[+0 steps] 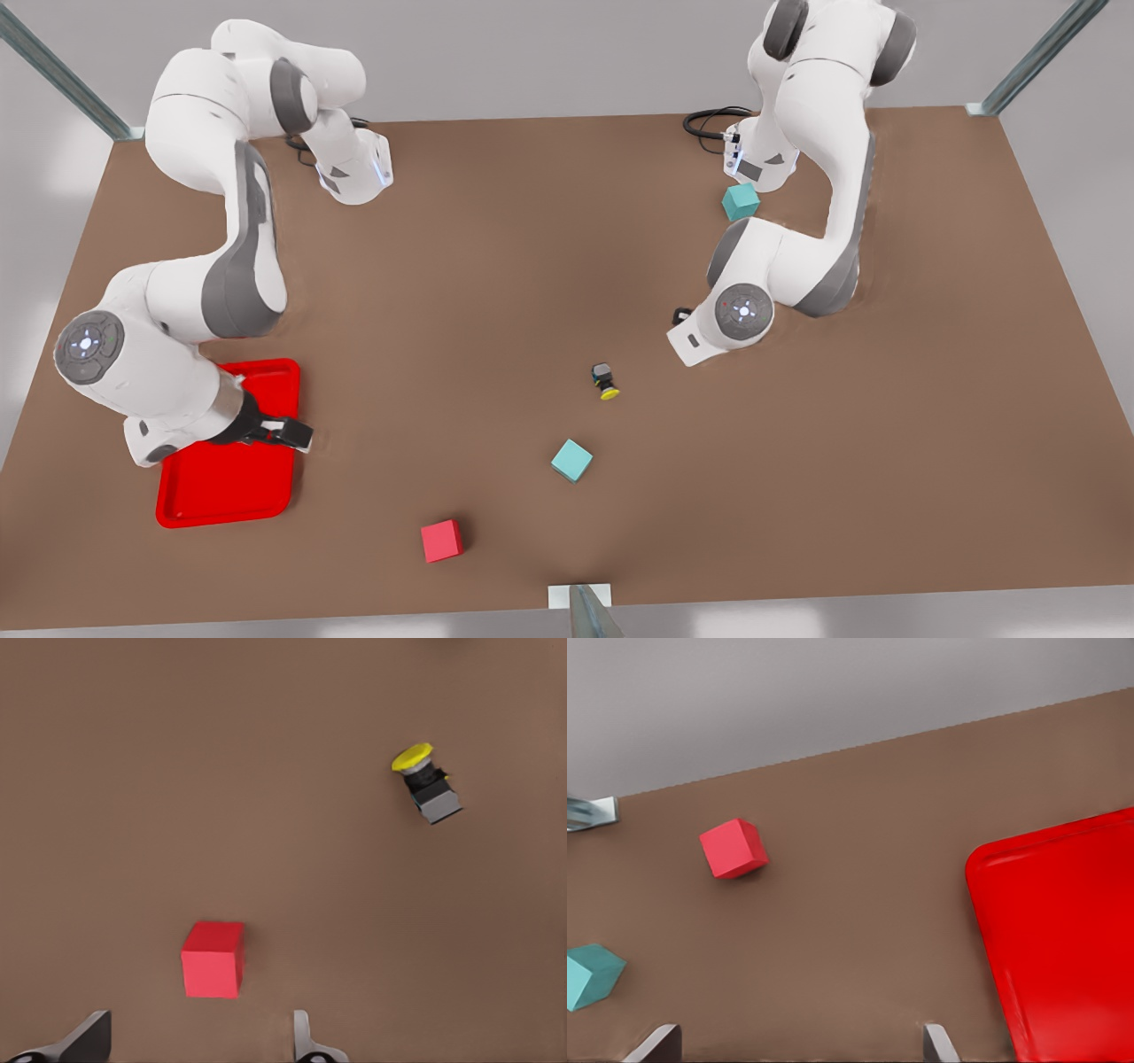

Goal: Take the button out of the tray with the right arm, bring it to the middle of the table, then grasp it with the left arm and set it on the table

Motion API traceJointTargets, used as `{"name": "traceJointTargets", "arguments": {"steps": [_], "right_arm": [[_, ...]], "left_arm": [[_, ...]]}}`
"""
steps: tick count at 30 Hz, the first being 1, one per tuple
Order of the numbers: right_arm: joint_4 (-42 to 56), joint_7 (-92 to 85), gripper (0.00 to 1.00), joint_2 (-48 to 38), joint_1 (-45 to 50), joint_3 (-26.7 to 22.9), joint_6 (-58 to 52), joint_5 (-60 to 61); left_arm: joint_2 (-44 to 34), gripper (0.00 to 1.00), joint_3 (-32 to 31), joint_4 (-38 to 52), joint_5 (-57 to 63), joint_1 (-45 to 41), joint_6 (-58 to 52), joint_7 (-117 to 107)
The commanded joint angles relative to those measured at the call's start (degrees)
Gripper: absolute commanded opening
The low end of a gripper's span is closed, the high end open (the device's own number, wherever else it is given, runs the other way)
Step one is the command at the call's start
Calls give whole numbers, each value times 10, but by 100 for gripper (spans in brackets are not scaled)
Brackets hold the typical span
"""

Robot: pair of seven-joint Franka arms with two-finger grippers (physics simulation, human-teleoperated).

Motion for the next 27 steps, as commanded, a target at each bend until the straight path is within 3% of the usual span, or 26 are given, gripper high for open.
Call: {"name": "traceJointTargets", "arguments": {"steps": [1, 2, 4, 7, 16, 27], "right_arm": [[-283, -213, 100, -172, -17, 4, 29, -59], [-403, -209, 100, -268, -17, 4, 95, -62], [-353, -210, 100, -273, -27, 3, 20, -63], [-289, -213, 100, -269, -27, 3, -49, -73], [-280, -211, 100, -261, -22, 3, -76, -85], [-257, -214, 100, -263, -23, 3, -98, -88]], "left_arm": [[53, 100, 0, 0, -78, -44, 197, -525], [77, 100, 0, 0, -119, -46, 259, -525], [112, 100, 0, 0, -126, -43, 353, -525], [137, 100, 4, 0, -124, -41, 391, -577], [141, 100, 6, -1, -6, -69, 398, -594], [176, 100, 3, -14, -12, -75, 439, -594]]}}
